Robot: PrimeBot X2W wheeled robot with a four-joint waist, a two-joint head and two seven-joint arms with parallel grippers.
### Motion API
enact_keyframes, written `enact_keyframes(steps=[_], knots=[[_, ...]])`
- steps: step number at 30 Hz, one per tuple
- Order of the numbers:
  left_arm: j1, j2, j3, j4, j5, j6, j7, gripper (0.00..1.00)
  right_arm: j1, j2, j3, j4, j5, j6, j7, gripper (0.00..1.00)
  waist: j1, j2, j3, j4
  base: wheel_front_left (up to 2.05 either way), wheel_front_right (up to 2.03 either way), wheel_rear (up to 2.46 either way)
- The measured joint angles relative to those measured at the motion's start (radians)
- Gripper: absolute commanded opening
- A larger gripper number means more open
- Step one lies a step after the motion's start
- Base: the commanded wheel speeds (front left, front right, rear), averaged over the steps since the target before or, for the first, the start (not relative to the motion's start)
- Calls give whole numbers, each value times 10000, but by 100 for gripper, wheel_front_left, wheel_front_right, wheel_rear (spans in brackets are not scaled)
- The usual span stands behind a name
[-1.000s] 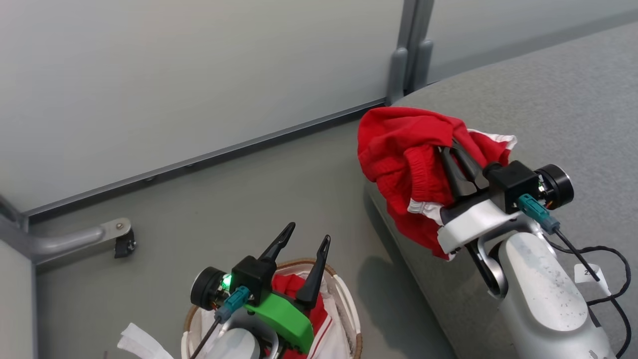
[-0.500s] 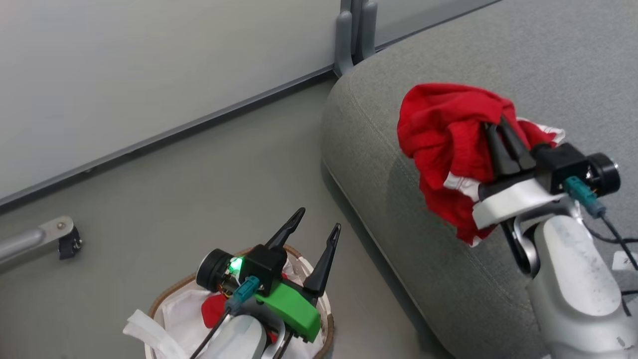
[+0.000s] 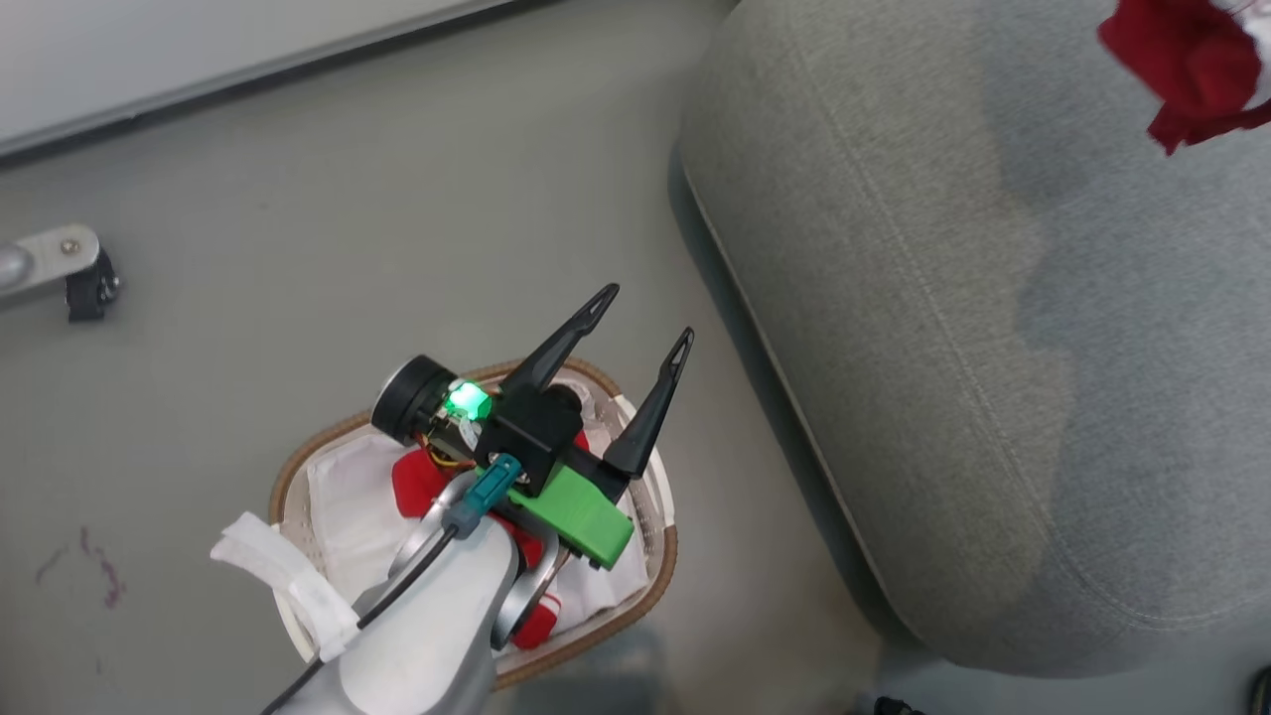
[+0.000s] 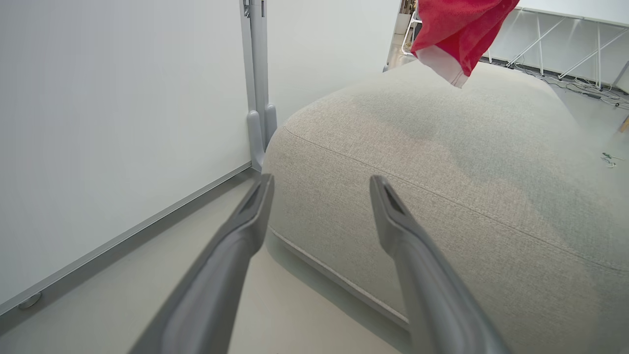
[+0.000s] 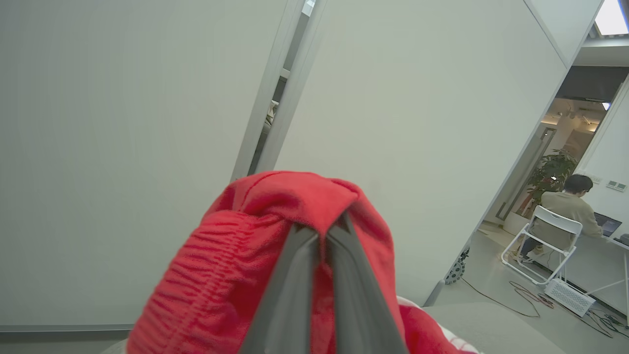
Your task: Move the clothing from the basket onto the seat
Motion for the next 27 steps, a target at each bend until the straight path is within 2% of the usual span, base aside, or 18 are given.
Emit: enact_keyframes(steps=[4,10,17,21,23,24,25,27], knots=[[-387,17,4,-165,65,-2,0,100,-428,-453,-698,644,-270,0,0,0,0,0,850,399,0,0,0],[-618,13,-52,-270,182,-2,0,100,-599,-554,-1344,1469,-408,0,-2,0,1,0,1979,997,0,0,0],[-620,-36,115,-295,209,-2,0,100,-132,-213,-1927,2353,-851,0,0,0,0,0,2851,1652,0,0,0],[-588,12,190,-274,209,-2,0,100,28,-12,-2148,2441,-918,0,0,0,1,0,3050,1837,0,0,0],[-563,77,240,-261,207,-2,0,100,146,71,-2238,2466,-930,0,0,21,0,0,3039,1818,0,0,0],[-555,128,274,-247,207,-2,0,100,179,117,-2268,2460,-930,0,0,71,0,0,3017,1796,0,0,0],[-545,163,295,-234,205,-2,0,100,213,159,-2274,2426,-930,0,0,100,0,0,2992,1770,0,0,0],[-476,238,401,-198,201,-2,0,100,333,320,-2230,2326,-884,0,0,100,0,0,2892,1689,0,0,0]])
